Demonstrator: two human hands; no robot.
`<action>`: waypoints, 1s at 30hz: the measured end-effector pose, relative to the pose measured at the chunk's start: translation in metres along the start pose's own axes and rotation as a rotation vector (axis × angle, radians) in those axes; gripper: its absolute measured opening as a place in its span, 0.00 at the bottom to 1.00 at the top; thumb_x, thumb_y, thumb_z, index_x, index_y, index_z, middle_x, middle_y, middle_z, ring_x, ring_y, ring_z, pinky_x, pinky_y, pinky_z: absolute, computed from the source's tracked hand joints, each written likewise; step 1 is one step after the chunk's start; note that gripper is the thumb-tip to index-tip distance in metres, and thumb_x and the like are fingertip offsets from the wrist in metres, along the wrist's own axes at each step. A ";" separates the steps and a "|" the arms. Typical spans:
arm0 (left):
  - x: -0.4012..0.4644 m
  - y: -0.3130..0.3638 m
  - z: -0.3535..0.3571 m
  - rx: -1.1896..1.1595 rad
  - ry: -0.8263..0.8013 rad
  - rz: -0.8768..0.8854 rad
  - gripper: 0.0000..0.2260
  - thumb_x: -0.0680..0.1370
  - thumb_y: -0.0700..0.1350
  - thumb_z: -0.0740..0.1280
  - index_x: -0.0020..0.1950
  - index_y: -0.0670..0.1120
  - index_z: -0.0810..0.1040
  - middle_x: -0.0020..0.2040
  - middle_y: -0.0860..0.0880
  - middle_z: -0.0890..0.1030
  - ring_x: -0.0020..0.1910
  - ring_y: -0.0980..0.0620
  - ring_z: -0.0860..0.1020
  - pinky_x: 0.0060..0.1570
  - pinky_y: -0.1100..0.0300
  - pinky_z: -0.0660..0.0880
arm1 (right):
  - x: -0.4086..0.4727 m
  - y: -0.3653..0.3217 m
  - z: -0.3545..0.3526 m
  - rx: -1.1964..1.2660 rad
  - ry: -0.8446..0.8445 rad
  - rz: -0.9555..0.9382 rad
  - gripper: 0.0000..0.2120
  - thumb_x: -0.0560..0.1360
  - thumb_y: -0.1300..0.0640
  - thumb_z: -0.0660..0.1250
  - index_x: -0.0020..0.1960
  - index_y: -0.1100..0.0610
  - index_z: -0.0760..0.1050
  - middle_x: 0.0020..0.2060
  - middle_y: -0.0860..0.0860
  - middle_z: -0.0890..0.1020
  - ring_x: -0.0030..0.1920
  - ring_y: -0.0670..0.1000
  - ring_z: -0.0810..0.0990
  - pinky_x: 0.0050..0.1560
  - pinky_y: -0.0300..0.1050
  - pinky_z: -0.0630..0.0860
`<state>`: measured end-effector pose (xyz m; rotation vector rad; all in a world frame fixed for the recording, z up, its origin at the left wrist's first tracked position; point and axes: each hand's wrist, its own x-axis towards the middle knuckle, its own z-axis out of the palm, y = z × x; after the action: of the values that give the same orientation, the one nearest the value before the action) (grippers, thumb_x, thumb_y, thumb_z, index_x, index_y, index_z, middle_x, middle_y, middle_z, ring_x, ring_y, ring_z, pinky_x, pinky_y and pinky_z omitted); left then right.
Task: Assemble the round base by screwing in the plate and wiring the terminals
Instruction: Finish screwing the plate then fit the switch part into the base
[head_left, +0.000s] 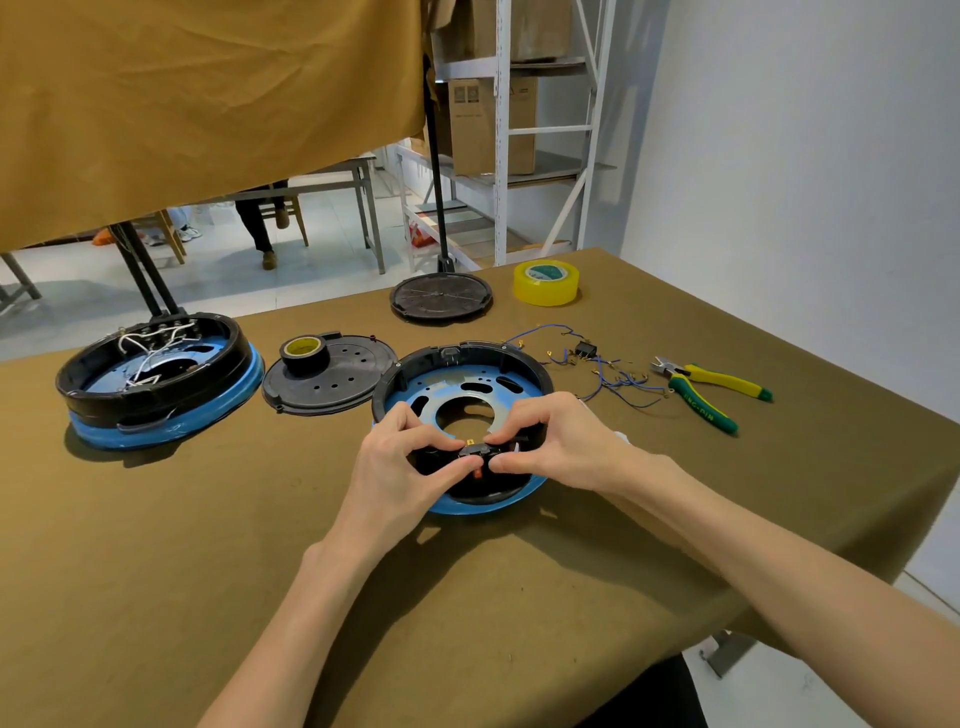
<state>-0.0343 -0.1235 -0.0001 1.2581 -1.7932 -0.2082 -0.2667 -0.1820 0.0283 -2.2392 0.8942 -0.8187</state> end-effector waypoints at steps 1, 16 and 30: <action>0.000 0.000 0.000 0.001 0.004 -0.005 0.18 0.70 0.63 0.71 0.50 0.51 0.87 0.42 0.55 0.75 0.45 0.57 0.74 0.42 0.61 0.72 | 0.003 -0.001 -0.002 0.013 -0.020 0.026 0.10 0.73 0.56 0.79 0.53 0.54 0.87 0.44 0.46 0.86 0.47 0.47 0.83 0.52 0.51 0.81; -0.001 -0.001 0.000 0.010 0.003 0.006 0.19 0.70 0.63 0.71 0.51 0.50 0.87 0.42 0.54 0.76 0.44 0.57 0.75 0.40 0.57 0.75 | 0.007 0.001 -0.004 0.052 -0.087 0.059 0.09 0.72 0.54 0.79 0.53 0.53 0.88 0.45 0.48 0.86 0.48 0.51 0.84 0.53 0.60 0.80; 0.036 0.010 0.025 0.208 -0.101 0.113 0.20 0.75 0.70 0.65 0.52 0.57 0.85 0.49 0.60 0.80 0.51 0.60 0.75 0.57 0.57 0.70 | 0.042 0.061 -0.058 -0.096 0.619 0.395 0.07 0.79 0.57 0.69 0.48 0.53 0.86 0.44 0.49 0.87 0.45 0.48 0.82 0.50 0.48 0.79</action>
<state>-0.0617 -0.1564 0.0118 1.3041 -2.0080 -0.0214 -0.3075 -0.2664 0.0364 -1.7960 1.6245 -1.3156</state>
